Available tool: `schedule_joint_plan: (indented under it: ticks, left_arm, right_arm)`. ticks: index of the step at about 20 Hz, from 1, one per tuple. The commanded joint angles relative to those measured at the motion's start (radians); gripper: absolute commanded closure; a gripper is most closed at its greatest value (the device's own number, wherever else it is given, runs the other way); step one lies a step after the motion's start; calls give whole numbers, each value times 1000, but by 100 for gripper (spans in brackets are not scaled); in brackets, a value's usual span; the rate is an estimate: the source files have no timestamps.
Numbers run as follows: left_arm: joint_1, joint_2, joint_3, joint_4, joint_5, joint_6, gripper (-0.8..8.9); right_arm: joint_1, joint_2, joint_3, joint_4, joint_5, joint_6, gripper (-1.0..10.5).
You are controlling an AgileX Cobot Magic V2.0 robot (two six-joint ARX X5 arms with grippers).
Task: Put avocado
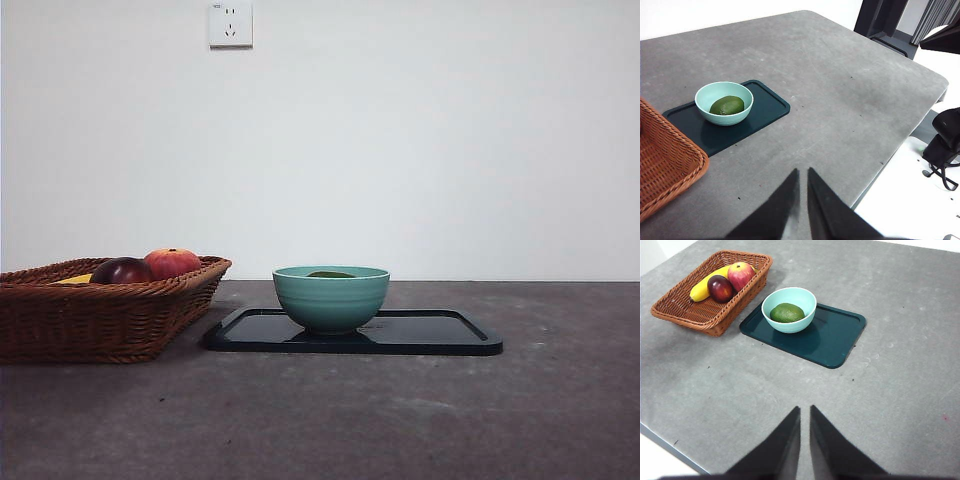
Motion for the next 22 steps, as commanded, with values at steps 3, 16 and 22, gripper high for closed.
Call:
schedule_joint_plan:
  ticks: [3,16,22]
  left_arm:
    - [-10,0,6,15,-2,1,794]
    - [459,3,0,18,2,7,794]
    - [818,3,-6,105,-13,57,794]
  right_arm:
    - [9,2,6,10,4,-3,926]
    - [9,2,6,10,4,-3,926]
    - [9,2,6,10,4,-3,926]
